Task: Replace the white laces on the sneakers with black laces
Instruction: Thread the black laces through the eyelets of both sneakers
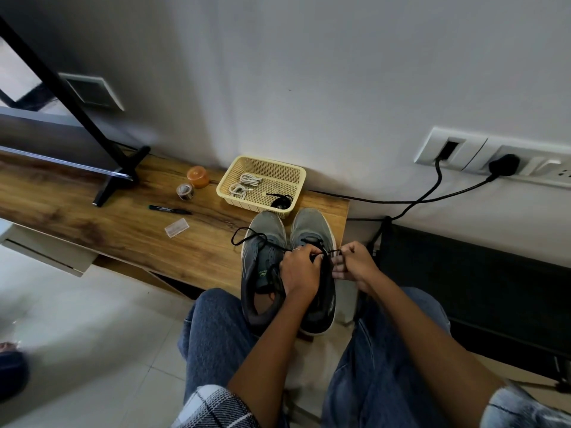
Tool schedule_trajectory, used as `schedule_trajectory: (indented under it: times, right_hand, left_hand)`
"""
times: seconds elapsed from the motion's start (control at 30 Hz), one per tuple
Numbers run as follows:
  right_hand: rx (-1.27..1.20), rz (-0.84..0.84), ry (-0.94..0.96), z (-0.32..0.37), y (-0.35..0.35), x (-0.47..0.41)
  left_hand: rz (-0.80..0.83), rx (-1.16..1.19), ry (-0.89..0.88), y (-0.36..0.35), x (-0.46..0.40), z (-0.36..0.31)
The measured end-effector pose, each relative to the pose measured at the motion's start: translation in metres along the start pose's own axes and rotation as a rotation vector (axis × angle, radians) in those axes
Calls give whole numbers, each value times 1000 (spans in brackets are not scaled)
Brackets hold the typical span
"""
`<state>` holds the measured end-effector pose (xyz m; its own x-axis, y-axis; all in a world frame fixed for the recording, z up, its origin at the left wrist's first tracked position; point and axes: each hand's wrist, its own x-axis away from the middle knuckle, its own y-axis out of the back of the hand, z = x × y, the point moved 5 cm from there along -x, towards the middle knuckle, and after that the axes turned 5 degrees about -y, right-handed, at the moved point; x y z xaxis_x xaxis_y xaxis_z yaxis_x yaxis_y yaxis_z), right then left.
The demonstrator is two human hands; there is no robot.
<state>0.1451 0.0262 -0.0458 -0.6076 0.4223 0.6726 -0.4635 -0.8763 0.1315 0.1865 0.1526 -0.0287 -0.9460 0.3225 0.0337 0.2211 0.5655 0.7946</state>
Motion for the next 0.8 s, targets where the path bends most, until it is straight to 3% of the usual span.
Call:
schedule_trajectory:
  times: [0.13, 0.33, 0.57, 0.8]
  right_hand:
    - [-222, -12, -125, -12, 4, 4]
    - [-324, -92, -47, -9, 5, 6]
    - [-304, -76, 45, -1, 2, 15]
    - [-106, -83, 133, 4, -3, 13]
  left_hand:
    - [-7, -82, -53, 6, 6, -7]
    - [-272, -171, -168, 20, 41, -27]
    - [-118, -312, -182, 11, 48, -28]
    - [-71, -178, -215, 6, 48, -26]
